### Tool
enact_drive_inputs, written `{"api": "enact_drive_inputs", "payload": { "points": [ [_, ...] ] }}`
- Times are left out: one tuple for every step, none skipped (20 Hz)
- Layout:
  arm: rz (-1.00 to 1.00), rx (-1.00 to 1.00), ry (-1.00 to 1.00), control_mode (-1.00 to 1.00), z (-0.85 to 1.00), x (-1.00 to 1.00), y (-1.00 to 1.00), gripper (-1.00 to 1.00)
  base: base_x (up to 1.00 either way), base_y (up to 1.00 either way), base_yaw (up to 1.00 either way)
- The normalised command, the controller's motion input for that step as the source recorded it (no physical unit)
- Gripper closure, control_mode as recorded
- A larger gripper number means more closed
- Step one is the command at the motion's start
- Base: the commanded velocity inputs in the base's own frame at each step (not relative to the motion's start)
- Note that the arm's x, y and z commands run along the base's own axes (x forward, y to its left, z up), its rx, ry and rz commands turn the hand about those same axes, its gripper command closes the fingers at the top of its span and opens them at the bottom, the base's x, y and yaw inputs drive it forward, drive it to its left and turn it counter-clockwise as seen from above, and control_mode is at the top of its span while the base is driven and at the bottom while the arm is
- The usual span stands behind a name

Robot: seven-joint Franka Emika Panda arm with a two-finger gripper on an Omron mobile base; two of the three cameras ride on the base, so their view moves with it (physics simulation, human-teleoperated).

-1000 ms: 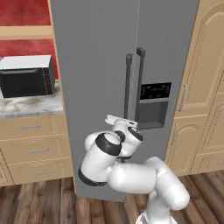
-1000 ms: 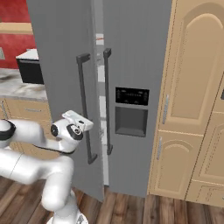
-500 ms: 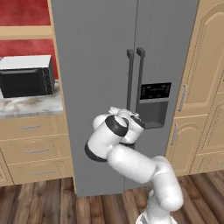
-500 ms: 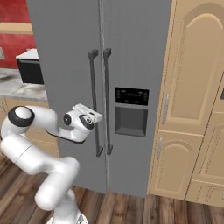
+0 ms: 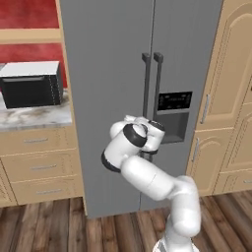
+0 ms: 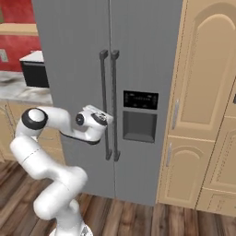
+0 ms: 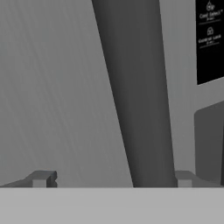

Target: There's a fish in the fridge that needs to be moved to the freezer for freezing. Pick up the fish from the fridge, place it on any shelf in the freezer, and close the fridge and freezer doors when done.

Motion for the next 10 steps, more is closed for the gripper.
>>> {"api": "enact_drive_inputs", "payload": {
  "points": [
    [0.07,0.01,0.00,-1.00,0.00,1.00,-0.04,-1.00,0.00,0.00,0.00],
    [0.07,0.01,0.00,-1.00,0.00,1.00,-0.03,-1.00,0.00,0.00,0.00],
    [0.08,0.01,0.00,-1.00,0.00,1.00,-0.04,-1.00,0.00,0.00,0.00],
    [0.07,0.02,0.00,-1.00,0.00,0.73,-0.08,-1.00,0.00,0.00,0.00],
    [0.06,0.02,0.00,-1.00,0.06,0.56,-0.14,-1.00,0.00,0.00,0.00],
    [0.05,0.01,0.00,-1.00,0.14,0.44,-0.16,-1.00,0.00,0.00,0.00],
    [0.03,0.00,0.01,-1.00,0.19,0.39,-0.13,-1.00,0.00,0.00,0.00],
    [0.02,0.00,0.01,-1.00,0.16,0.49,-0.09,-1.00,0.00,0.00,0.00],
    [0.02,0.00,0.03,-1.00,0.14,0.64,-0.09,-1.00,0.00,0.00,0.00],
    [0.02,0.00,0.01,-1.00,0.13,0.71,-0.06,-1.00,0.00,0.00,0.00]
  ]
}}
